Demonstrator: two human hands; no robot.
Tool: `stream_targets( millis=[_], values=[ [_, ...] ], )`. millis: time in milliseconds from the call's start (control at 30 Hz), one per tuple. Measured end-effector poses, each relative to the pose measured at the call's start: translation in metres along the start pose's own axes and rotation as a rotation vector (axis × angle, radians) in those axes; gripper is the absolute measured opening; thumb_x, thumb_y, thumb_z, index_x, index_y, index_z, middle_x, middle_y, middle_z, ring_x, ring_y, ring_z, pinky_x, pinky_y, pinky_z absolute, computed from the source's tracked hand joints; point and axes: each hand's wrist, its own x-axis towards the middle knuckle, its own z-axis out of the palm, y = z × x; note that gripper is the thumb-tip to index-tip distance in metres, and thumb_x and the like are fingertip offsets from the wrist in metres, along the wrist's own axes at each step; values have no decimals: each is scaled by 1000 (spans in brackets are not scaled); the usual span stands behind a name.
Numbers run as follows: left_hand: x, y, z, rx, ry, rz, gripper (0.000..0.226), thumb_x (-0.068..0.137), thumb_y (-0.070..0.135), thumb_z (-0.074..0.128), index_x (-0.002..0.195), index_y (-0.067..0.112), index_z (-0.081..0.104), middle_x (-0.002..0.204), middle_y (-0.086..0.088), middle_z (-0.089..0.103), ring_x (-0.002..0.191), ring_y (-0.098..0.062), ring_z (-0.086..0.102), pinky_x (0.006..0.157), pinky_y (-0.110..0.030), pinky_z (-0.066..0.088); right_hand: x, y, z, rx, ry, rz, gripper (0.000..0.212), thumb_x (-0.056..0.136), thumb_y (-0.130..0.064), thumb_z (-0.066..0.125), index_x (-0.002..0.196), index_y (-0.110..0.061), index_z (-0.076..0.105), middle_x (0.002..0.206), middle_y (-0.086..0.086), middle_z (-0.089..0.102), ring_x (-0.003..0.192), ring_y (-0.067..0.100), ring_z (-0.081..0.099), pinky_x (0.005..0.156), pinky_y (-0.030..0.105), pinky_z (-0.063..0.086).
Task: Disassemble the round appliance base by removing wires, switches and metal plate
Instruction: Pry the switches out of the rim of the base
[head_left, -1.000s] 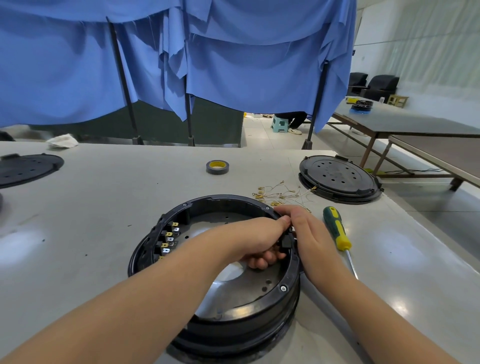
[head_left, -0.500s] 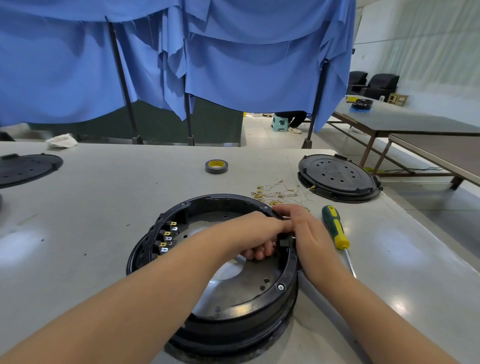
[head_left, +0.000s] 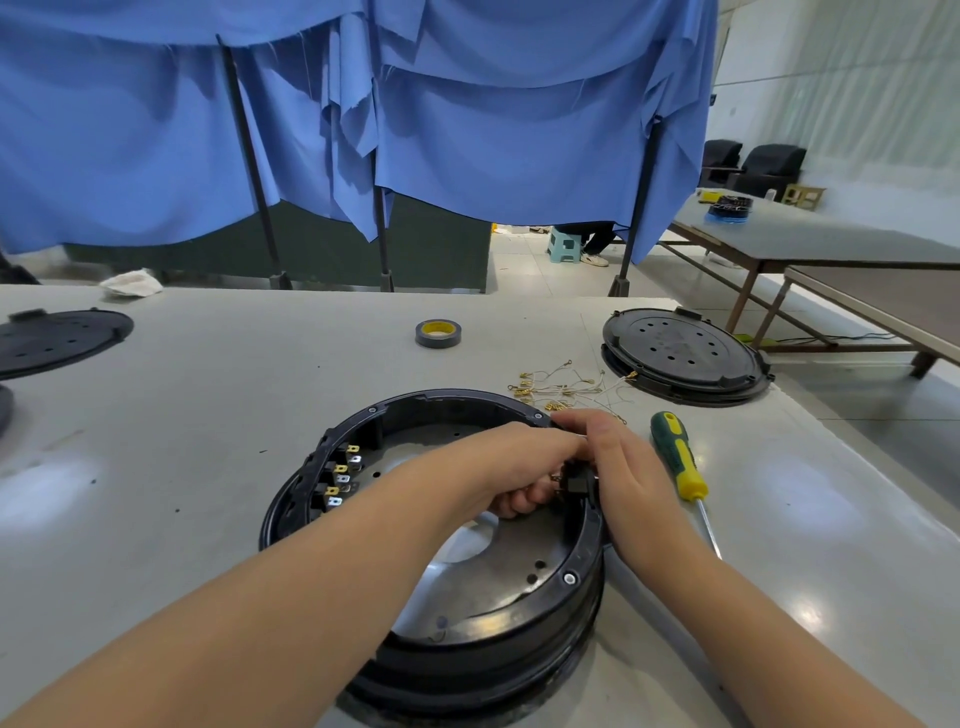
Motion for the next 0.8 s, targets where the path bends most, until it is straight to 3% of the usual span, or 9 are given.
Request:
stream_targets(
  millis=[233,500,733,800],
  values=[
    [0,1,0,5,-10,-3,42,87,46,48,55,22,36,40,7,35,32,-8,27,39,-17,20,1,2,0,-3,9,2,37,92,-37,30,103,-29,64,104,-8,67,105,7,59,95,29,46],
    [-1,1,-2,46,-31,-29,39,88,49,46,65,17,46,37,5,45,31,-8,41,38,-14,32,0,0,0,-19,12,-2,39,92,-36,29,104,-26,65,104,-8,67,104,3,58,94,24,45],
    [-5,4,-1,41,-122,-67,55,96,53,35,57,17,49,36,7,36,30,-7,31,37,-15,23,0,-1,0,-10,15,13,39,91,-37,30,104,-25,65,105,-6,67,104,6,59,94,29,46],
    [-5,3,-1,13,-145,-65,64,98,54,32,46,19,49,37,7,33,31,-7,29,36,-16,20,0,0,0,9,21,20,39,90,-37,31,103,-26,65,104,-6,67,103,5,60,93,29,47]
  ],
)
